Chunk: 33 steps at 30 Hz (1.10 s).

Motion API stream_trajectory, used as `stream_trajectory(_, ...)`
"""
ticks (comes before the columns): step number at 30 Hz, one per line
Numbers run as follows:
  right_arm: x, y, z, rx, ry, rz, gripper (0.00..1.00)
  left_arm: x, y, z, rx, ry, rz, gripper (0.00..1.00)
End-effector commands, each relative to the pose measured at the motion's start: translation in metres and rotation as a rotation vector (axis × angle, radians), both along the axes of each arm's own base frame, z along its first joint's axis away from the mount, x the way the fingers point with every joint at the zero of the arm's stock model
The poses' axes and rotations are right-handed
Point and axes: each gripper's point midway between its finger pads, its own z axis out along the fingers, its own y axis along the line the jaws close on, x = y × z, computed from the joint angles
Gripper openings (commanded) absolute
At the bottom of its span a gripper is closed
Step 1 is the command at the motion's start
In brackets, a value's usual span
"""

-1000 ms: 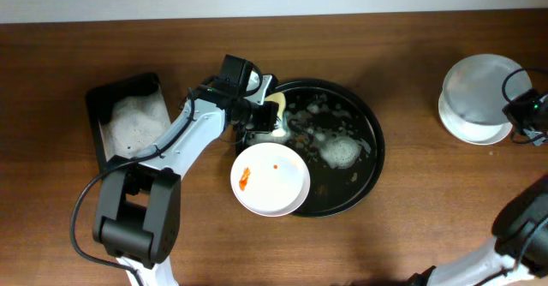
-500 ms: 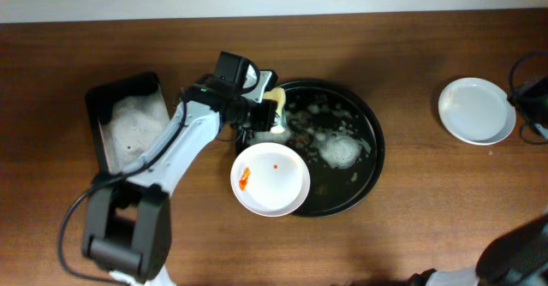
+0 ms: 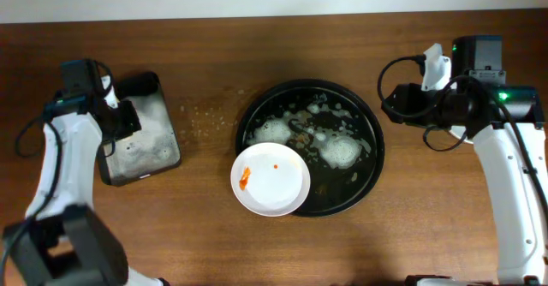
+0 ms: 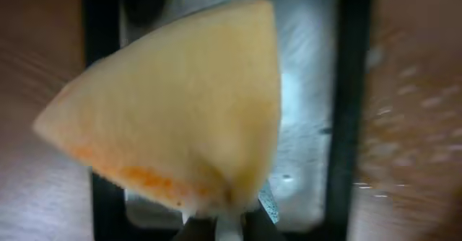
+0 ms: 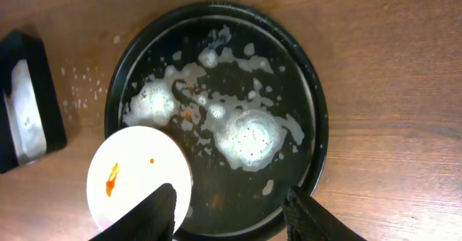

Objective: Clean dirty plates on tray and stack at the side
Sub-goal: 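Move the sponge left into the soapy basin with the left gripper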

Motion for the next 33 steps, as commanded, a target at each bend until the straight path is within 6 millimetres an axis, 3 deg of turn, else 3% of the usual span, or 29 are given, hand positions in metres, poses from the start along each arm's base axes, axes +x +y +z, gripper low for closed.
stream_trajectory(1,-0.003,-0.001,0.001,-0.027,-0.001,0.005,0.50,-0.008,0.010,-0.043,0.060,0.136,-0.045,0.18)
stream_trajectory(3,-0.005,-0.001,-0.001,-0.027,0.009,0.005,0.50,-0.008,0.011,-0.050,0.062,0.151,-0.044,0.48)
stream_trajectory(4,-0.006,0.000,-0.001,-0.027,0.014,0.005,0.50,-0.006,0.013,-0.044,0.073,0.141,-0.041,0.68)
stream_trajectory(8,-0.006,0.000,-0.001,-0.027,0.017,0.005,0.50,-0.001,0.013,-0.022,0.077,0.092,-0.041,0.70)
stream_trajectory(11,-0.008,0.000,-0.002,-0.026,0.024,0.005,0.50,-0.001,0.023,-0.034,0.108,0.107,0.045,0.59)
stream_trajectory(13,-0.009,0.000,-0.003,-0.026,0.028,0.005,0.50,0.002,0.032,-0.047,0.143,0.110,0.090,0.47)
stream_trajectory(18,-0.009,0.000,-0.003,-0.026,0.029,0.005,0.50,0.001,0.030,-0.110,0.109,0.213,0.088,0.31)
stream_trajectory(19,-0.009,0.000,-0.003,-0.026,0.029,0.005,0.49,0.000,0.029,-0.120,0.105,0.231,0.087,0.21)
stream_trajectory(22,-0.009,0.000,-0.003,-0.026,0.031,0.005,0.50,0.006,0.030,-0.137,0.100,0.227,0.085,0.01)
stream_trajectory(23,-0.009,0.000,-0.003,-0.026,0.031,0.005,0.49,0.009,0.020,-0.140,0.044,0.215,0.067,0.00)
stream_trajectory(25,-0.010,0.000,-0.003,-0.026,0.032,0.005,0.49,0.014,0.020,-0.127,0.041,0.198,0.066,0.02)
stream_trajectory(28,-0.010,0.000,-0.003,-0.026,0.032,0.005,0.49,0.030,0.017,-0.070,0.036,0.098,0.021,0.07)
stream_trajectory(29,-0.010,0.000,-0.003,-0.026,0.035,0.005,0.49,0.034,0.009,-0.035,0.035,0.024,-0.018,0.34)
stream_trajectory(30,-0.010,0.000,-0.003,-0.026,0.036,0.005,0.49,0.033,0.005,-0.017,0.042,-0.007,-0.026,0.51)
stream_trajectory(33,-0.010,0.000,-0.003,-0.026,0.036,0.006,0.49,0.027,-0.002,-0.012,0.037,0.004,-0.039,0.58)
